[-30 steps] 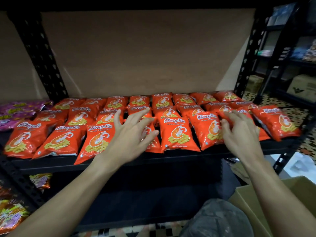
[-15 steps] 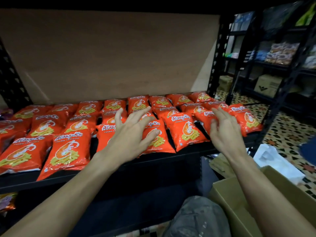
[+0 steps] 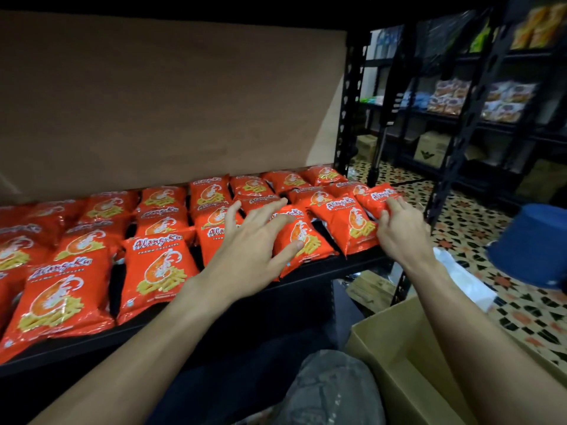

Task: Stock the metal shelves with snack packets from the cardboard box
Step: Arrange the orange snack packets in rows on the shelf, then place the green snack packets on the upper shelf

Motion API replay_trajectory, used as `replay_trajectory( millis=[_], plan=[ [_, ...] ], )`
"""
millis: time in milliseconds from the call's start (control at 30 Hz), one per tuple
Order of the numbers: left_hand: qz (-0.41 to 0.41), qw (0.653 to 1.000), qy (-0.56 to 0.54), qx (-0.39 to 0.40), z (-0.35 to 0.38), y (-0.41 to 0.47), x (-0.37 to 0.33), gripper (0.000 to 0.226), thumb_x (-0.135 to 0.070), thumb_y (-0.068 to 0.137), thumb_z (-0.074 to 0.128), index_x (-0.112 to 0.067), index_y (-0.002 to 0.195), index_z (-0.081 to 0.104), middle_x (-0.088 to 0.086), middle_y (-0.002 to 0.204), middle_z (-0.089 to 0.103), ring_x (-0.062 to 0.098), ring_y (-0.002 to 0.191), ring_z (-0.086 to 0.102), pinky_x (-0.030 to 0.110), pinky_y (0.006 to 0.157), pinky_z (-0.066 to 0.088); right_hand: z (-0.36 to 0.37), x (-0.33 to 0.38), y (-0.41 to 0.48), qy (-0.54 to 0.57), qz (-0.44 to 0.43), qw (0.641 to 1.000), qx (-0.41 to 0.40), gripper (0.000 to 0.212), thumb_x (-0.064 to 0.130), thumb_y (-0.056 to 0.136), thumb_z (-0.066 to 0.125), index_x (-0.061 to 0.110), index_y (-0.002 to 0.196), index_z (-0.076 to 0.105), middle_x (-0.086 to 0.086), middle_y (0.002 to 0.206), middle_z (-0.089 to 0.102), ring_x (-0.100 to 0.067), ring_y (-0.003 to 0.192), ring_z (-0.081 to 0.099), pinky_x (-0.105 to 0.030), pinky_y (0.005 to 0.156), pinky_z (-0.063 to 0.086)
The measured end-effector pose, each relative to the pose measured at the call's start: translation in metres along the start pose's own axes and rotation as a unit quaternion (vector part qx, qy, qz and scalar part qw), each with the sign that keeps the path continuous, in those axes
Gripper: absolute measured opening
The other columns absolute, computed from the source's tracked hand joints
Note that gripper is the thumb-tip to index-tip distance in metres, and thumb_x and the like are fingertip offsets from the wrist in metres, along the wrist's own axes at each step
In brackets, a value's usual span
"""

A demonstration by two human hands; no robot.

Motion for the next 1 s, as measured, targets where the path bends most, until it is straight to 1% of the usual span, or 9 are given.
replay_trajectory(
  millis=[100,200,400,567,633,733,867,933,1000],
  plan=[
    [0.009,1.000,-0.020,0.000,0.004,0.005,-0.008,0.046,-0.055,0.098,0.042,-0.031,0.137,0.050,-0.011,0.158,0.028,0.007,0.142,0.028,0.043,0.117,-0.009,-0.005,-0.004,0.000,0.024,-0.004,1.000,-0.009,0.043,0.025,0.104,0.040,0.006,0.143,0.046,-0.018,0.151,0.041,-0.036,0.139,0.037,-0.053,0.110,0.033],
    [0.030,0.998,-0.060,-0.010,0.011,0.013,-0.022,0.048,-0.057,0.095,0.040,-0.031,0.132,0.055,-0.012,0.153,0.035,0.006,0.139,0.033,0.041,0.118,-0.004,-0.013,-0.013,-0.010,0.062,-0.004,0.998,-0.023,0.043,0.025,0.103,0.043,0.007,0.141,0.050,-0.017,0.147,0.046,-0.036,0.136,0.041,-0.051,0.111,0.035],
    [0.134,0.969,-0.209,-0.012,0.041,0.026,-0.084,0.034,-0.039,0.096,0.055,-0.020,0.122,0.064,-0.008,0.139,0.053,0.009,0.128,0.048,0.030,0.108,0.034,-0.040,-0.059,-0.064,0.091,0.041,0.995,-0.002,0.036,0.025,0.101,0.050,0.011,0.132,0.059,-0.010,0.142,0.052,-0.026,0.134,0.042,-0.039,0.109,0.034],
    [0.168,0.939,-0.274,0.120,0.112,0.019,-0.146,0.035,-0.039,0.097,0.056,-0.021,0.127,0.060,-0.012,0.134,0.055,0.003,0.124,0.049,0.021,0.104,0.038,-0.063,-0.118,-0.123,0.074,0.136,0.988,0.030,0.035,0.028,0.100,0.055,0.016,0.133,0.059,-0.004,0.140,0.052,-0.017,0.130,0.044,-0.020,0.099,0.028],
    [0.153,0.938,-0.244,0.192,0.152,0.019,-0.154,0.040,-0.040,0.097,0.056,-0.021,0.132,0.056,-0.010,0.138,0.051,0.007,0.128,0.046,0.019,0.105,0.033,-0.067,-0.142,-0.146,0.062,0.181,0.981,0.043,0.036,0.031,0.099,0.058,0.019,0.132,0.059,-0.002,0.141,0.050,-0.017,0.131,0.045,-0.024,0.103,0.030],
    [0.101,0.935,-0.197,0.279,0.216,0.017,-0.164,0.052,-0.040,0.097,0.056,-0.017,0.142,0.045,-0.002,0.153,0.036,0.016,0.142,0.033,0.030,0.116,0.024,-0.070,-0.197,-0.190,0.013,0.281,0.958,0.057,0.039,0.032,0.096,0.061,0.017,0.133,0.058,-0.007,0.142,0.050,-0.025,0.131,0.046,-0.040,0.111,0.037],
    [0.005,0.926,-0.181,0.331,0.274,0.019,-0.153,0.070,-0.036,0.099,0.054,-0.009,0.154,0.020,0.011,0.160,0.022,0.027,0.146,0.023,0.040,0.118,0.024,-0.068,-0.264,-0.244,-0.094,0.440,0.891,0.063,0.060,0.035,0.093,0.064,0.013,0.145,0.043,-0.020,0.152,0.036,-0.038,0.141,0.034,-0.053,0.116,0.031],
    [-0.040,0.916,-0.182,0.355,0.297,0.020,-0.148,0.071,-0.032,0.099,0.055,-0.008,0.154,0.016,0.016,0.153,0.034,0.033,0.138,0.038,0.045,0.109,0.038,-0.065,-0.288,-0.272,-0.092,0.503,0.858,0.051,0.071,0.033,0.093,0.065,0.015,0.152,0.029,-0.022,0.160,0.021,-0.041,0.148,0.019,-0.055,0.120,0.019],
    [-0.066,0.916,-0.151,0.366,0.319,0.021,-0.147,0.056,-0.027,0.098,0.055,-0.009,0.146,0.031,0.020,0.128,0.058,0.038,0.113,0.058,0.042,0.084,0.049,-0.053,-0.309,-0.296,-0.048,0.559,0.827,0.036,0.084,0.027,0.091,0.068,0.021,0.156,0.015,-0.024,0.161,0.017,-0.043,0.147,0.019,-0.055,0.119,0.020]
  ],
)
Point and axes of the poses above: each hand's wrist, its own y-axis towards the middle knuckle, its own z-axis out of the palm, x = y × z, the point moved 3 cm from there along y, towards the middle knuckle
